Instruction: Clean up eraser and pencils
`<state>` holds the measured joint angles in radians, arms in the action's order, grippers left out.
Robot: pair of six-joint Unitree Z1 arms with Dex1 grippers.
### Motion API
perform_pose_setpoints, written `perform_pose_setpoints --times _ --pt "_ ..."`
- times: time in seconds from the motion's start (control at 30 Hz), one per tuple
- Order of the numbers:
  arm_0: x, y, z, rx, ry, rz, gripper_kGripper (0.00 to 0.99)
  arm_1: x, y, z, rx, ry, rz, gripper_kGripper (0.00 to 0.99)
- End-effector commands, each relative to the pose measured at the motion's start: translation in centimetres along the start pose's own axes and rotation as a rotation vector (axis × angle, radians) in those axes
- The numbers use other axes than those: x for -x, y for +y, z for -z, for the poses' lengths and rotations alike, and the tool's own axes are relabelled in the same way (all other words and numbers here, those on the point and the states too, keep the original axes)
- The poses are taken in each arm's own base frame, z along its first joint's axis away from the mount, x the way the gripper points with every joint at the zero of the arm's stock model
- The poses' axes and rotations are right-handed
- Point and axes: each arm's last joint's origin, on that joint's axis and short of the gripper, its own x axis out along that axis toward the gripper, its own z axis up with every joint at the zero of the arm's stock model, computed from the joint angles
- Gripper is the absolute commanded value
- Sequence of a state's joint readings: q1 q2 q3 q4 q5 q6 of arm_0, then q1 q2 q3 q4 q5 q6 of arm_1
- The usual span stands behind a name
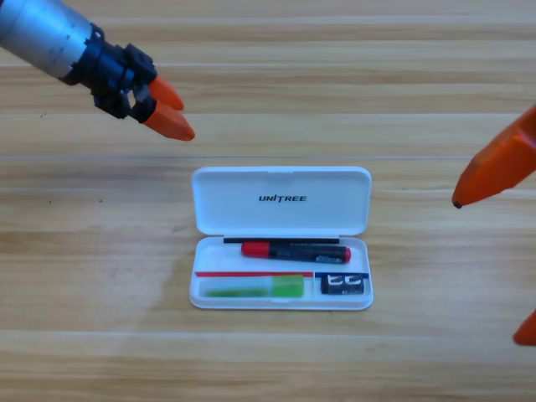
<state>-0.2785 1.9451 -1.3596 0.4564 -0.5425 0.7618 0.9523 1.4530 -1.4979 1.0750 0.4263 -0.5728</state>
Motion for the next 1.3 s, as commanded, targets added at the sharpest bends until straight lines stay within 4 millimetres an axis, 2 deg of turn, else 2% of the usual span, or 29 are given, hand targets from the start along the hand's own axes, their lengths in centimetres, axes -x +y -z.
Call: perform_pose_setpoints --times 0.03,0.1,0.17,0.33,0.53,0.7,0.93,1.3 --pt "-1.9 0.8 2.1 0.039 0.018 0.007 0.442 0.1 1.1 0.2 0.021 -0.033 -0.041 0.957" --pt "-2.2 0.7 2.1 0.022 0.014 0.008 0.282 0.2 1.1 0.1 0.022 -0.037 -0.04 0.957" --pt "-2.5 0.7 2.4 0.01 0.012 0.003 0.011 0.0 0.9 0.0 0.021 -0.039 -0.039 0.957" --pt "-3.2 0.0 2.7 0.004 0.023 -0.011 0.0 -0.7 0.4 -0.3 0.014 -0.037 -0.053 0.957" --pt "-6.3 -1.5 2.4 -0.051 0.072 0.079 0.0 -0.9 0.5 -0.2 0.012 -0.037 -0.06 0.957" --pt "-7.9 -2.8 1.8 -0.081 0.085 0.118 0.0 -0.9 0.5 0.0 0.011 -0.033 -0.059 0.957" --pt "-8.2 -3.7 0.8 -0.109 0.1 0.141 0.0 -0.9 0.5 -0.1 0.01 -0.034 -0.058 0.957" --pt "-7.2 -5.7 -1.0 -0.171 0.12 0.186 0.0 -1.2 0.3 -0.2 0.007 -0.029 -0.061 0.957"
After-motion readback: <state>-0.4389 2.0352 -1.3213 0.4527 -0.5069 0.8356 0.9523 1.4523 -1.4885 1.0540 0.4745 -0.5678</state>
